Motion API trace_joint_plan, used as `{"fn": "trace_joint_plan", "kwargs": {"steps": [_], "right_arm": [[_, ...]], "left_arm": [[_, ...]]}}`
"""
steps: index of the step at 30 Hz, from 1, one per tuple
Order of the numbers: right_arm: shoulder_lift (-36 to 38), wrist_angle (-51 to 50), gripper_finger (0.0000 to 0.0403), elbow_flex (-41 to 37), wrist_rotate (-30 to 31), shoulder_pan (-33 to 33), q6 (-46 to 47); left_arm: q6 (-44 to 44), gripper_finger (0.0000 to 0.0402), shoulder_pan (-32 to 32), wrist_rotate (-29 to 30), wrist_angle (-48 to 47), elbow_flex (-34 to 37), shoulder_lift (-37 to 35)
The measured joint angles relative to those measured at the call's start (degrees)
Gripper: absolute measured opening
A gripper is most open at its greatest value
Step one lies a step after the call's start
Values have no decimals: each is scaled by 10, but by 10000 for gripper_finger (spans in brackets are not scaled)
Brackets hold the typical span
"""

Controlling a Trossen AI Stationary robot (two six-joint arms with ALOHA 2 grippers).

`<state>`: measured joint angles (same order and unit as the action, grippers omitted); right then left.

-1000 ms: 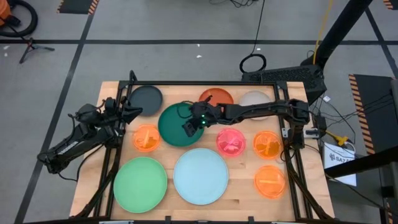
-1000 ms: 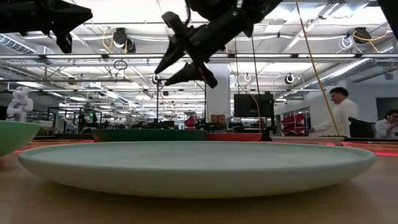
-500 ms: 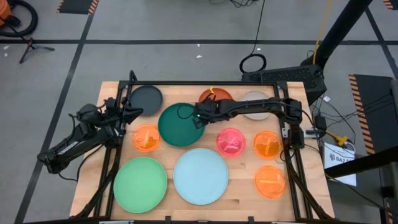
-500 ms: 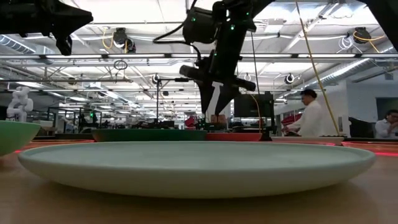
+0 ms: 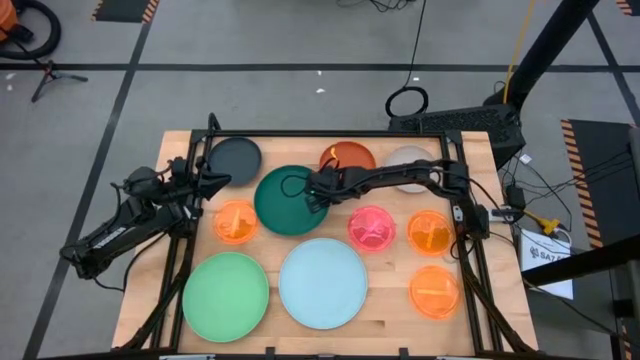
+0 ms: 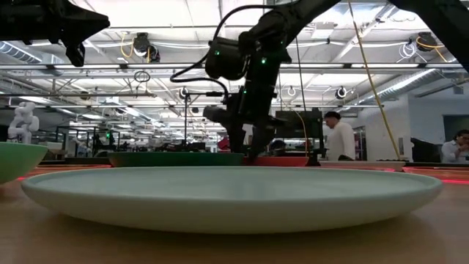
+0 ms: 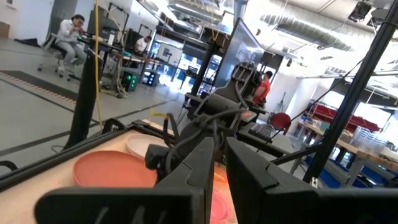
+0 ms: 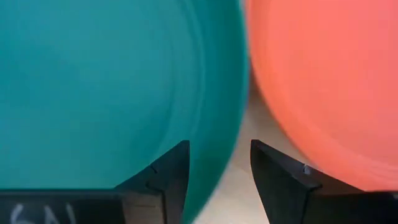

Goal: Stack plastic plates
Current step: Stack the green plate on top of the light blue plate

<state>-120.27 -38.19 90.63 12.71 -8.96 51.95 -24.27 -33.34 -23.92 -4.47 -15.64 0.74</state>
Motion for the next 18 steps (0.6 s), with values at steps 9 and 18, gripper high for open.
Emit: {"fn": "trace_joint_plan", "kwargs": {"steps": [9,18], "right_arm": [[-25,40,162,0,-10,-1,-11],[-25,54,102,0,-10,0,-11]], "left_arm": [[-2,47,0,0,0,0,0],[0,47,0,0,0,0,0]]}}
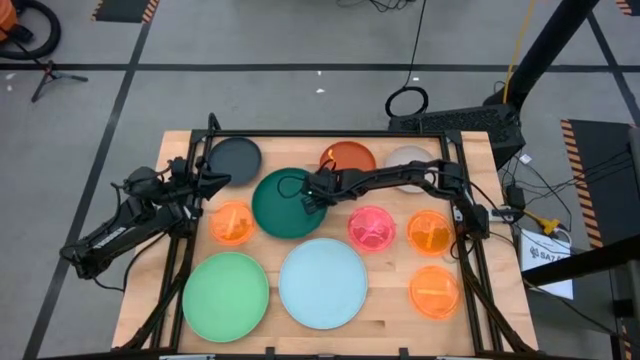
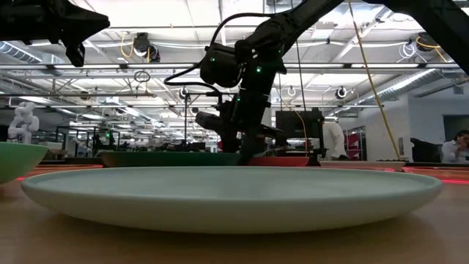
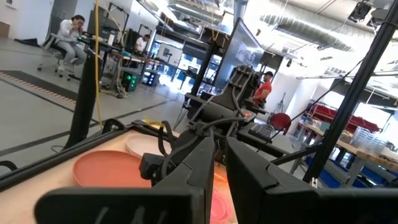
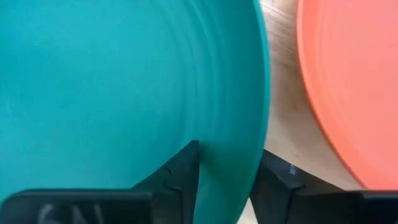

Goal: Stack plastic plates
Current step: Stack the green plate on top of the light blue plate

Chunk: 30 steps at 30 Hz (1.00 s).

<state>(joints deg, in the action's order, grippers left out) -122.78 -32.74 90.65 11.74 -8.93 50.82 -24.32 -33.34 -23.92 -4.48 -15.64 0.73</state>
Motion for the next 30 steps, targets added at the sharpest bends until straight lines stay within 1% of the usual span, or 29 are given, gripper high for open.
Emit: {"fn": "trace_joint_plan", "kwargs": {"steps": [6,11,18,26,30], "right_arm": [[0,4,55,0,0,0,8],[1,6,32,0,-1,0,10],[16,10,27,0,-2,0,-3],[72,-13,23,-1,1,0,-46],[105,-27,11,-1,18,9,-66]], "left_arm": [[0,47,0,0,0,0,0],[0,47,0,0,0,0,0],[-1,47,0,0,-1,0,0],[-2,47,0,0,-5,0,0],[-4,47,0,0,-5,0,0]]}}
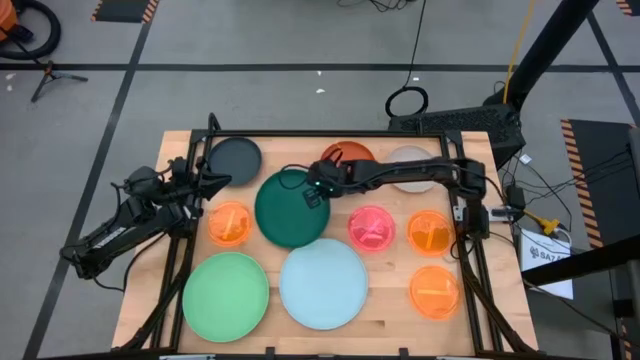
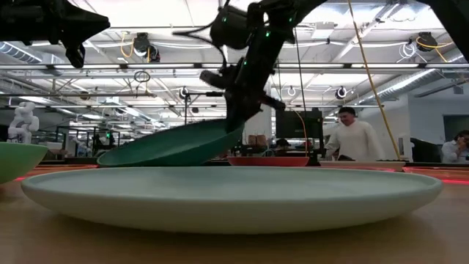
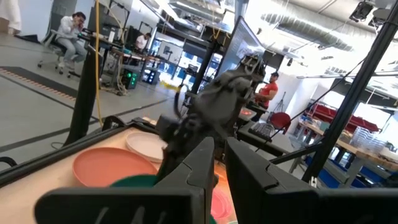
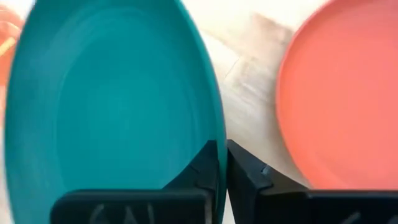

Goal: Stack plastic plates
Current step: Stack the green plate on top of the light blue plate

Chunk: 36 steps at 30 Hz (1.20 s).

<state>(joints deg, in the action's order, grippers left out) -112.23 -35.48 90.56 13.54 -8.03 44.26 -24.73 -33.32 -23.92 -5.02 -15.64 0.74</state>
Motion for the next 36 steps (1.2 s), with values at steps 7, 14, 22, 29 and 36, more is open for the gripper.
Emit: {"fn": "trace_joint_plan", "kwargs": {"steps": [7,14,22,29,36], "right_arm": [[63,-28,5,0,-17,22,-39],[98,-56,5,0,-69,43,-68],[87,-57,5,-24,-259,76,-110],[88,0,5,-90,-282,110,-150],[88,113,5,-165,-284,116,-141]], "left_arm": [[-2,47,0,0,0,0,0],[-2,47,0,0,0,0,0],[-5,47,0,0,0,0,0],[-8,47,0,0,0,0,0],[-9,47,0,0,0,0,0]]}}
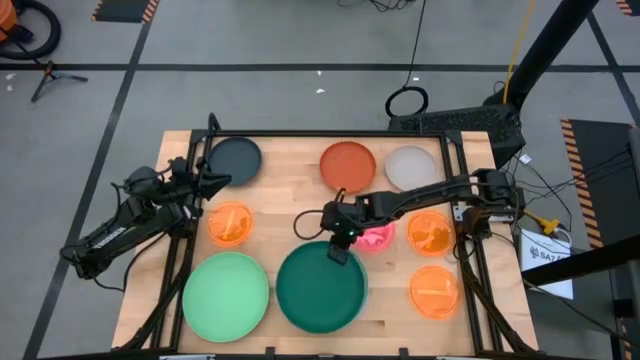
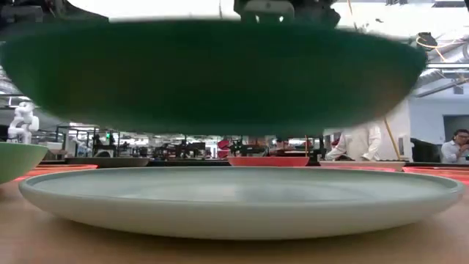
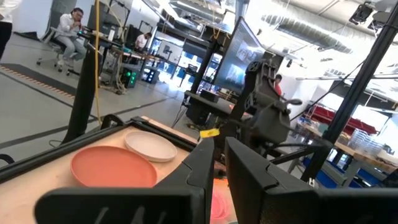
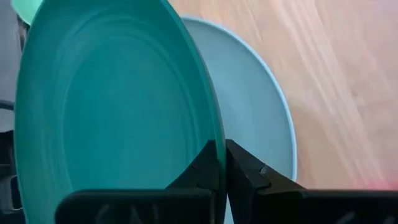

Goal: Stack plastic plates
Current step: Stack the green plate on top of the light blue plate, then adjust the stacked plates

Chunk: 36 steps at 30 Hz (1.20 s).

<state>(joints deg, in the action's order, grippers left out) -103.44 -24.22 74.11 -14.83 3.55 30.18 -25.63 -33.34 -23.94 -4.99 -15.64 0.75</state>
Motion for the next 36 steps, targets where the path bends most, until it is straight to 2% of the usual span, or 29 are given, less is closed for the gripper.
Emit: {"fn": "trace_joint_plan", "kwargs": {"steps": [7,17,30,36], "right_arm": [[0,3,6,-31,16,-1,8],[0,6,29,-35,45,0,4],[0,4,94,-35,45,-1,13],[24,-5,97,-35,82,-1,22]], "left_arm": [[-2,47,0,0,0,0,0],[-2,47,0,0,0,0,0],[-1,47,0,0,0,0,0],[-1,47,0,0,0,0,0]]}}
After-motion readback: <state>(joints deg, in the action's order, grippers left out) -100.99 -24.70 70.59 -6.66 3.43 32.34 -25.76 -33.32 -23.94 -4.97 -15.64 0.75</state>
